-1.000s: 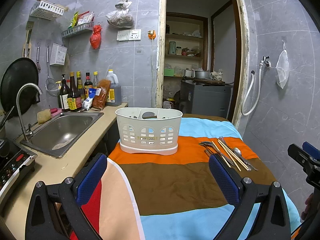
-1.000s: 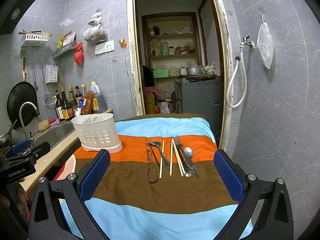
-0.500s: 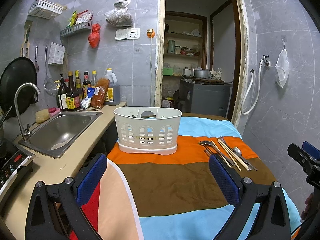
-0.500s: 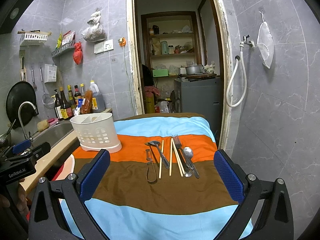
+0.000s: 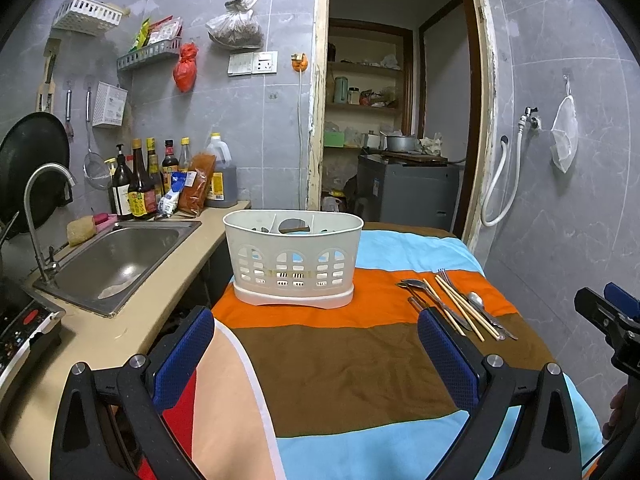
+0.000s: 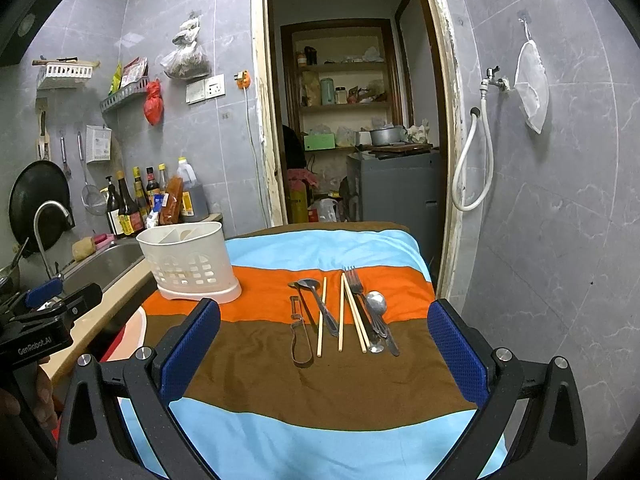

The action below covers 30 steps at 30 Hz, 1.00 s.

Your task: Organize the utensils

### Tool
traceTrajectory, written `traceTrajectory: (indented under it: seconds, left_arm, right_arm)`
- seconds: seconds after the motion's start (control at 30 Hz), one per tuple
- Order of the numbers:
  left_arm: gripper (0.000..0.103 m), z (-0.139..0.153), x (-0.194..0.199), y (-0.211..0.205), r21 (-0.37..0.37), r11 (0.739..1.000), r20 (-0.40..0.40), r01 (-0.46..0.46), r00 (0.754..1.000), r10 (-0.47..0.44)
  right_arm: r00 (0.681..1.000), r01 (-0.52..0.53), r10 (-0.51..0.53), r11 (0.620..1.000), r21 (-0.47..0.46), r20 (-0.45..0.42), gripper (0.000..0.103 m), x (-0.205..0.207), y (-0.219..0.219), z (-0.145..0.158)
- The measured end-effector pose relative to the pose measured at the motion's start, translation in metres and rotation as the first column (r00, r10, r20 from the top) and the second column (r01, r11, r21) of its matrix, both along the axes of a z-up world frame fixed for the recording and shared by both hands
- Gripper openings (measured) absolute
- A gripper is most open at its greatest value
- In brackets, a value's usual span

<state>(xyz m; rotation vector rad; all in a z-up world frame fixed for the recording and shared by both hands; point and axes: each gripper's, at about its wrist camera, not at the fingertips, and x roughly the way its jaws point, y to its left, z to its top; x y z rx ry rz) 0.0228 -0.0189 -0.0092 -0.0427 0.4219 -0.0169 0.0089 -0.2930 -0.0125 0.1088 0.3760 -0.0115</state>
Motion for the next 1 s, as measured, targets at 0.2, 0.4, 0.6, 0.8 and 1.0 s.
traceTrajectory:
  seconds: [0.2, 0.4, 0.6, 0.8, 1.0]
  left_arm:
    - [0.102, -0.004, 0.004, 0.001, -0.006, 1.0, -0.009, 0.012, 1.0, -0.012]
    - [0.102, -0.001, 0.008, -0.003, 0.001, 0.999, -0.001, 0.04, 0.999, -0.04]
    - [0.102, 0.002, 0.019, -0.012, -0.001, 0.997, 0.003, 0.082, 0.997, -0.082]
    - [0.102, -0.001, 0.039, -0.034, -0.008, 0.994, -0.008, 0.109, 0.994, -0.109]
    - [0.102, -0.001, 0.063, -0.058, -0.003, 0.994, -0.017, 0.107, 0.994, -0.107]
  right_arm:
    - [1.0, 0.004, -0.004, 1.0, -0.007, -0.004, 0.102, 0.001, 0.002, -0.003]
    - [1.0, 0.011, -0.012, 1.0, -0.025, -0.021, 0.102, -0.001, 0.006, -0.002]
    - [0.998, 0.027, -0.029, 0.998, -0.051, -0.056, 0.102, 0.004, 0.003, 0.003]
    - [0.997, 0.036, -0.04, 0.998, -0.06, -0.072, 0.102, 0.01, -0.01, 0.008]
    - [0.998, 0.002, -0.005, 0.999, -0.047, -0.064, 0.102, 0.029, -0.031, 0.011]
